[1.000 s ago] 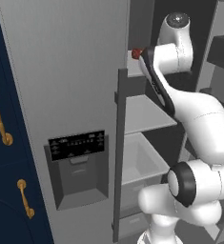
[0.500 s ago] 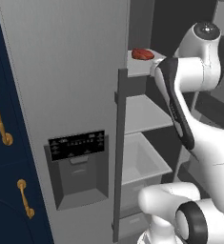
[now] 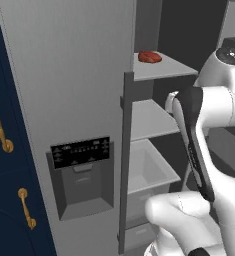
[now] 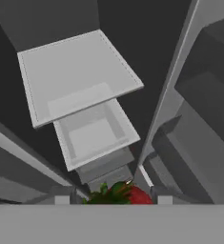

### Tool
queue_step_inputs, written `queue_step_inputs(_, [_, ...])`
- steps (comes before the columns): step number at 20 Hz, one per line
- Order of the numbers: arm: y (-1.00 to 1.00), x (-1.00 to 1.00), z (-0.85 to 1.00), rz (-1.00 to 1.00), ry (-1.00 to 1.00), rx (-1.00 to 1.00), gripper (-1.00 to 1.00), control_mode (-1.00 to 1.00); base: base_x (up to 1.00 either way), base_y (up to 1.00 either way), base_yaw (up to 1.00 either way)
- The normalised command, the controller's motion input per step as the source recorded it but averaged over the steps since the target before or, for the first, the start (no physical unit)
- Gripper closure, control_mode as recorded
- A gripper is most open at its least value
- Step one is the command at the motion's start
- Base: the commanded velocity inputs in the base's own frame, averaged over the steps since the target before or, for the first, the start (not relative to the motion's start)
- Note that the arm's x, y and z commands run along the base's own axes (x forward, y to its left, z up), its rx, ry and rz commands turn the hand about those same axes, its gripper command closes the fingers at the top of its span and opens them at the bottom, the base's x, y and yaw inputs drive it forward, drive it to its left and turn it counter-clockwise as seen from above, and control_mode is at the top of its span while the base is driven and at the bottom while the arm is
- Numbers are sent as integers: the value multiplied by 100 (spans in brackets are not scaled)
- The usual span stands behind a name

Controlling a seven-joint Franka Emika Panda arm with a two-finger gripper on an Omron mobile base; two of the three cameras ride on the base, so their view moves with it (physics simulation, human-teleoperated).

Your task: Take the strawberry from the fridge and place it on top of the pancake, located on the dining counter.

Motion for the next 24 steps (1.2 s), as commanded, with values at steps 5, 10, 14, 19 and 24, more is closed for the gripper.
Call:
queue_step_inputs(5, [11,-100,-93,0,18,0,100,-100,0,0,0])
queue_step_inputs(10, [16,-95,-77,0,22,0,100,-100,0,0,0])
queue_step_inputs(14, [3,-21,-59,0,15,0,100,-100,0,0,0])
queue_step_inputs(19, [0,0,-16,0,0,0,100,-100,0,0,0])
queue_step_inputs(24, [0,0,0,0,0,0,100,-100,0,0,0])
